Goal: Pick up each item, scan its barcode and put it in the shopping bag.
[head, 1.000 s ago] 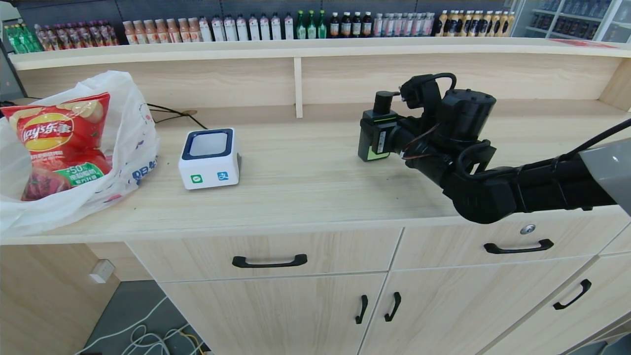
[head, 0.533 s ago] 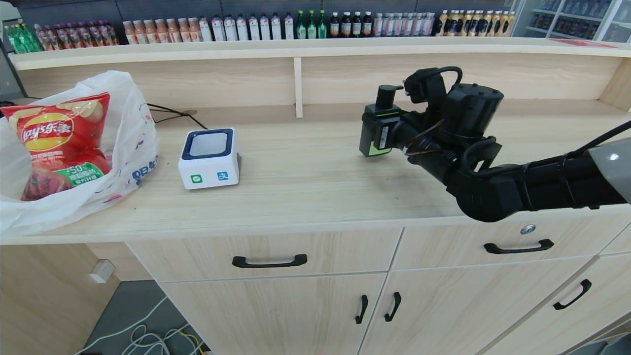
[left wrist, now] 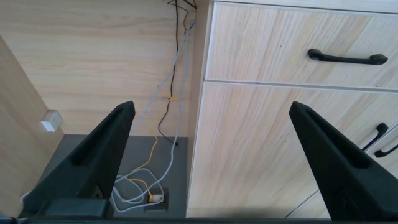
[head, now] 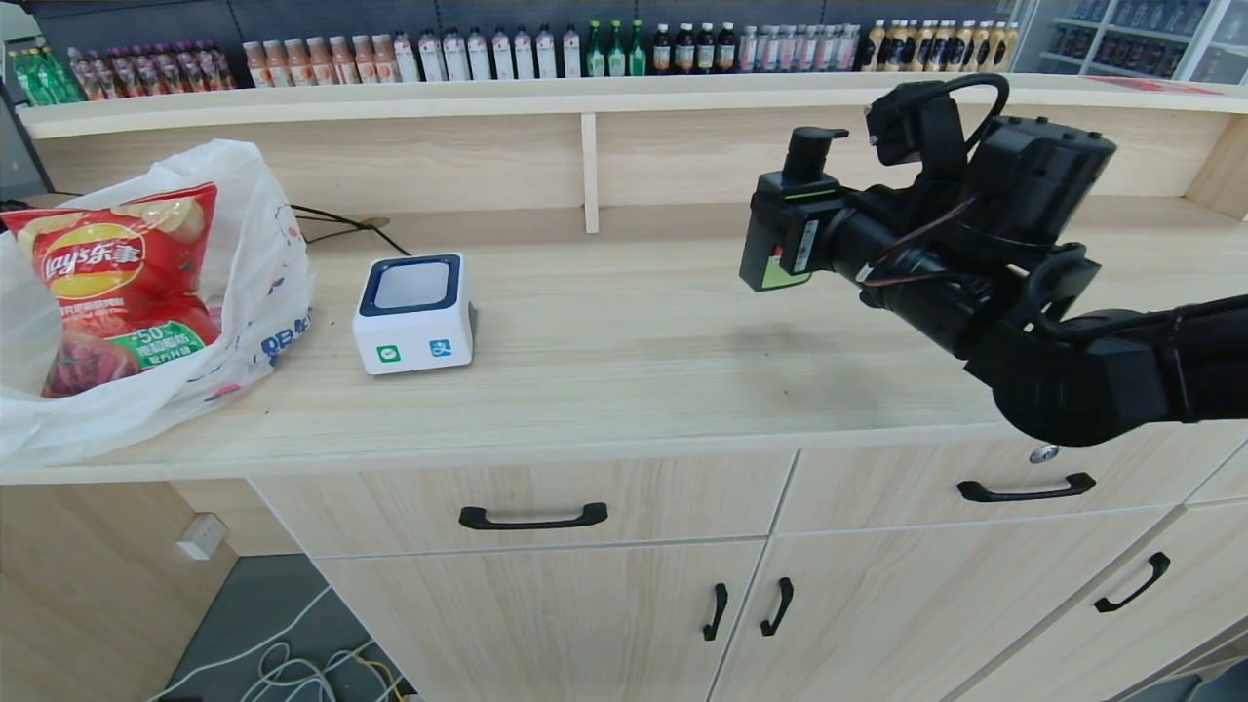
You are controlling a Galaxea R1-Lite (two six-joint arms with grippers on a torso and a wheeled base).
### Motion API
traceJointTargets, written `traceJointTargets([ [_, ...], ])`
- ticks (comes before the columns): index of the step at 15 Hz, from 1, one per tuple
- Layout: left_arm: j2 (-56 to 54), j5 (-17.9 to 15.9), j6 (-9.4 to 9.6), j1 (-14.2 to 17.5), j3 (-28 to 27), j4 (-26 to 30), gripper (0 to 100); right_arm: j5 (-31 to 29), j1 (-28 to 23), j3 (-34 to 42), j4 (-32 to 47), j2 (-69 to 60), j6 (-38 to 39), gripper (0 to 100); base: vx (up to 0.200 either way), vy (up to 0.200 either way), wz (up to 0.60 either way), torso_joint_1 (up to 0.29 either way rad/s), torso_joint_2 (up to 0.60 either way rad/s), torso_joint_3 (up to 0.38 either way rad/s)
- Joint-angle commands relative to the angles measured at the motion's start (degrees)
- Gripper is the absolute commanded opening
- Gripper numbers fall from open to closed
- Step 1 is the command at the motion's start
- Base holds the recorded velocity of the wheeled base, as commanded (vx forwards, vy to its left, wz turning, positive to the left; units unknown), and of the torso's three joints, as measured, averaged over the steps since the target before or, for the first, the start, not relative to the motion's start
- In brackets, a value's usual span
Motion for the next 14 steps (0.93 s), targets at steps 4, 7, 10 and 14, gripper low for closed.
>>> traceJointTargets([
  [4,0.0,0.0,-0.02,0.0,0.0,0.0,100,0.0,0.4,11.5,-0.1,-13.2,-0.3,0,0.000,0.000,0.00,0.000,0.00,0.000],
  [7,0.0,0.0,-0.02,0.0,0.0,0.0,100,0.0,0.5,19.5,-1.6,-16.7,0.2,0,0.000,0.000,0.00,0.000,0.00,0.000],
  [10,0.0,0.0,-0.02,0.0,0.0,0.0,100,0.1,3.6,25.5,-8.9,-16.7,0.2,0,0.000,0.000,0.00,0.000,0.00,0.000],
  [14,0.0,0.0,-0.02,0.0,0.0,0.0,100,0.0,6.7,27.2,-11.0,-16.6,1.9,0,0.000,0.000,0.00,0.000,0.00,0.000],
])
